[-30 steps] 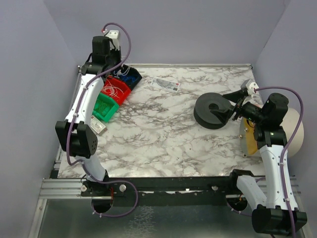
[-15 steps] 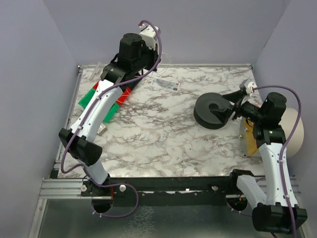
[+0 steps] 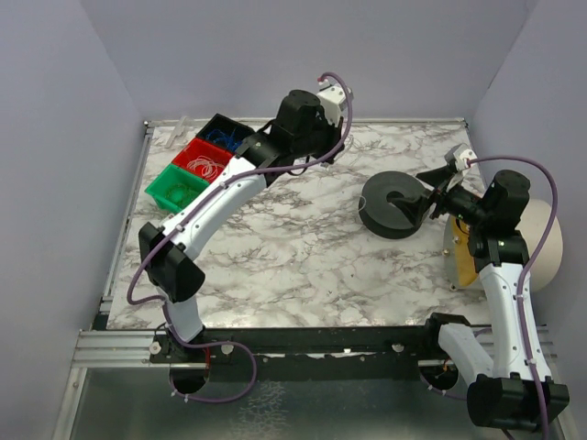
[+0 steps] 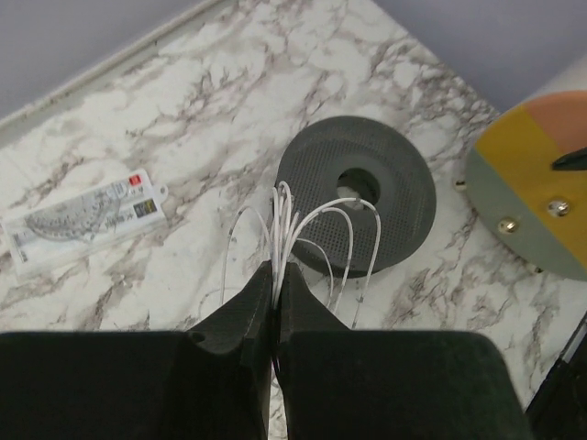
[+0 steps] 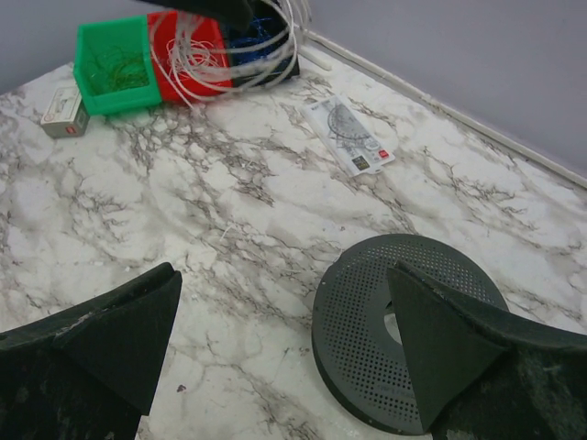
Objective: Wrap the cables
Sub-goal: Place the cable at the center of the board.
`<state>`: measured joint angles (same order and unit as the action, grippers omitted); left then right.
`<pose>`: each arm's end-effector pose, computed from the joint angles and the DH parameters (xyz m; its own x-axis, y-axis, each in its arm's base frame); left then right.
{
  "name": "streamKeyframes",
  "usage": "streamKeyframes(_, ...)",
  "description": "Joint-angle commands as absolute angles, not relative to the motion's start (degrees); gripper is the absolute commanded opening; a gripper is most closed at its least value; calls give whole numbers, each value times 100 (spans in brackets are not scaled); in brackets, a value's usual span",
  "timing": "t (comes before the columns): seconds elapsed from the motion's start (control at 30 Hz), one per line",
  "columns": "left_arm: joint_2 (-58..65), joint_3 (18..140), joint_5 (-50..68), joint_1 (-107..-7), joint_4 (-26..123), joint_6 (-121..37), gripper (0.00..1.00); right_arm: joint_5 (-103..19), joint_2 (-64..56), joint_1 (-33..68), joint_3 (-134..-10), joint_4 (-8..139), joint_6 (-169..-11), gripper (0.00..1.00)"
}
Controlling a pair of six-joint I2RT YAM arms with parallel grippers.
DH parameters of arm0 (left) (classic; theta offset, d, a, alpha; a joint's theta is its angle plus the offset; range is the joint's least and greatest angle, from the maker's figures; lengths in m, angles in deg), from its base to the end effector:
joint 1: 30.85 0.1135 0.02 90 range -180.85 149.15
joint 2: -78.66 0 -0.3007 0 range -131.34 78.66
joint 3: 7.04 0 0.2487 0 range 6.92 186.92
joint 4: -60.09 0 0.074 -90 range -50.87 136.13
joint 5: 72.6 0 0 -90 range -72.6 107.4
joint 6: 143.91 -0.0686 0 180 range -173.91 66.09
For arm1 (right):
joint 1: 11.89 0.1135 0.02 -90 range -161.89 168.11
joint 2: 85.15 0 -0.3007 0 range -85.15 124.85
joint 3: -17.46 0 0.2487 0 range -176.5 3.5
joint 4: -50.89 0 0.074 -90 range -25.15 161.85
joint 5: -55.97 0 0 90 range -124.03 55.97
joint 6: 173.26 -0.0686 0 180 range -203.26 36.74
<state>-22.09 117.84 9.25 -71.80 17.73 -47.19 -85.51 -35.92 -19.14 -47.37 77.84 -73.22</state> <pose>0.3243 -0.2943 0.4662 -0.3225 0.1265 -0.9381 0.7177 0.6789 -0.1552 0.1830 0.0308 0.3851 -0.0733 -0.1001 -0.9923 -0.7059 0.7080 -0.0193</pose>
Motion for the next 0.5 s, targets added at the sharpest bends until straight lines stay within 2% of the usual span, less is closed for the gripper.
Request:
streamKeyframes(0.0,-2535,11526,941,-7106,1803,-4497,6,-8383,-3563,-1956,-4672,7693,-7300,100)
streamKeyframes(0.2,-2507,11555,859,-7110,1836,-4468,13,-8528,-3530,-1959,-4656,7737,-7210,100)
streamKeyframes(0.47,-2346,11223,638,-7108,1888,-4665,14,-8714,-3540,-1955,-4631,7748,-7157,100)
